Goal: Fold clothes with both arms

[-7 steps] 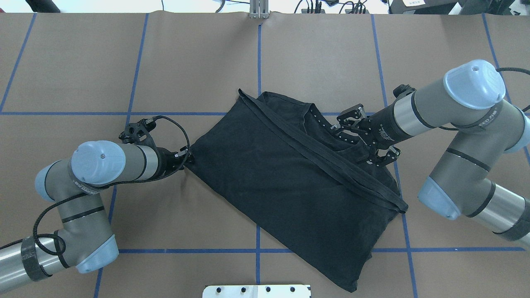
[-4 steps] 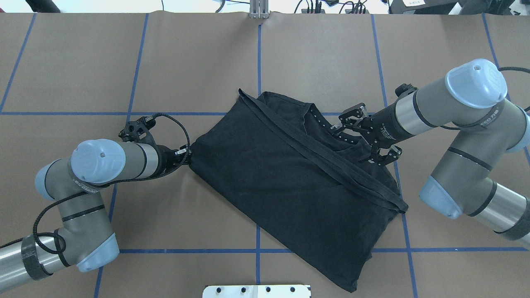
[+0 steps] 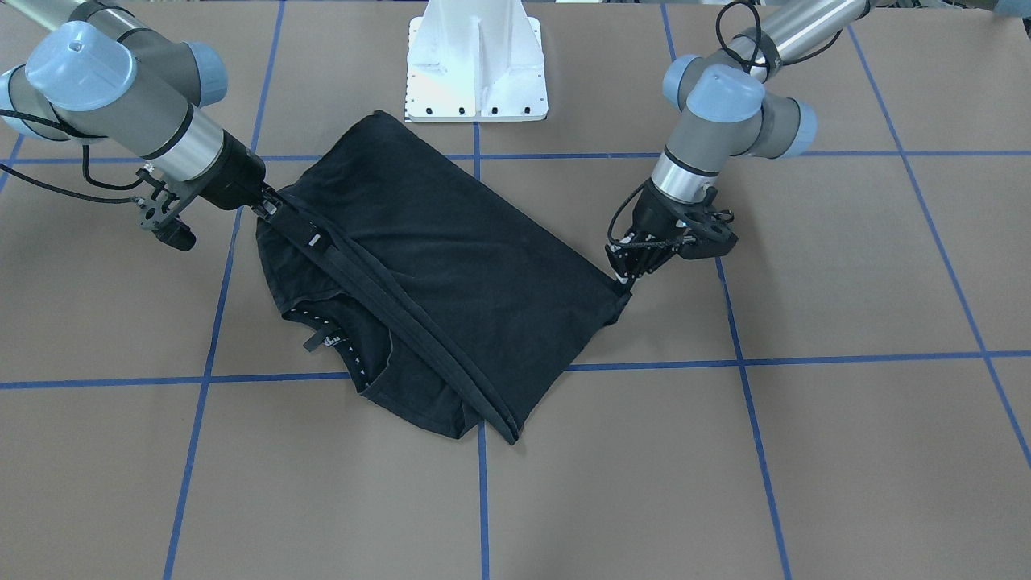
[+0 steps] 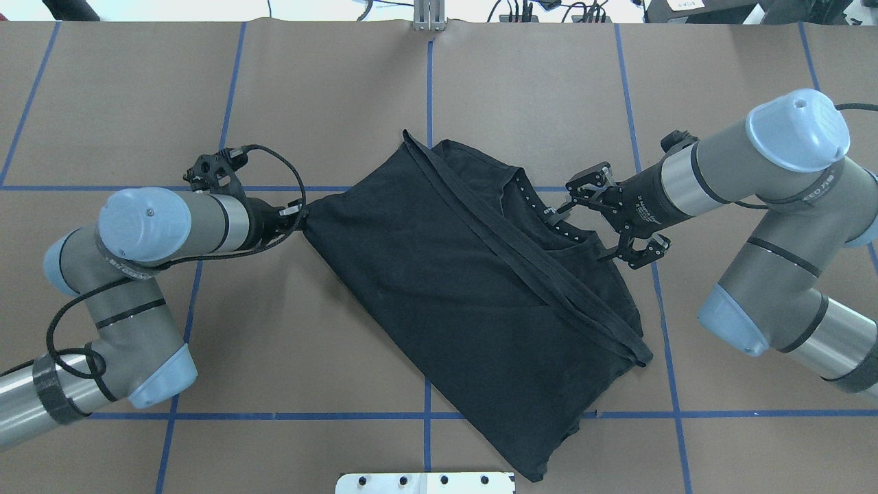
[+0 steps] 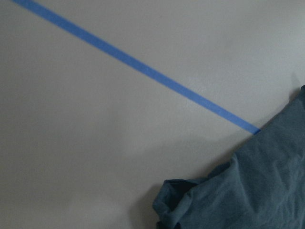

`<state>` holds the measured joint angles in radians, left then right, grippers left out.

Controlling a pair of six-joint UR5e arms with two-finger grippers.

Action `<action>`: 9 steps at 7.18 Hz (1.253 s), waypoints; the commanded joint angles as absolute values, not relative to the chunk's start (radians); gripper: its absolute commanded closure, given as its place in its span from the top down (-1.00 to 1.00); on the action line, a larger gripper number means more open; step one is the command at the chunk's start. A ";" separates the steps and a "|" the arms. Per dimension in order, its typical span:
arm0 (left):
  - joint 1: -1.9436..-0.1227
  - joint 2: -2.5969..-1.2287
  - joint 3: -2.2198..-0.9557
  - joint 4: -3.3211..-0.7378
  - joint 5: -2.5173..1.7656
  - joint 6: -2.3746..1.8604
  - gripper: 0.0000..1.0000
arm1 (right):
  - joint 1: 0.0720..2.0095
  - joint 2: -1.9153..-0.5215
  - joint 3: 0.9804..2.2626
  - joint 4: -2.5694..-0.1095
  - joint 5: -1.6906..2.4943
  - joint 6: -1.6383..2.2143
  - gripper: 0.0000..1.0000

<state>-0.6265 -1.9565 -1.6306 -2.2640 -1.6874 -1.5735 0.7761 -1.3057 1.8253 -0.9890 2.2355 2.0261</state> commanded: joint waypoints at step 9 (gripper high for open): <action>-0.825 -2.611 -0.646 -2.666 -1.649 -1.413 -0.16 | 0.833 -1.272 1.833 -0.989 2.197 2.023 1.00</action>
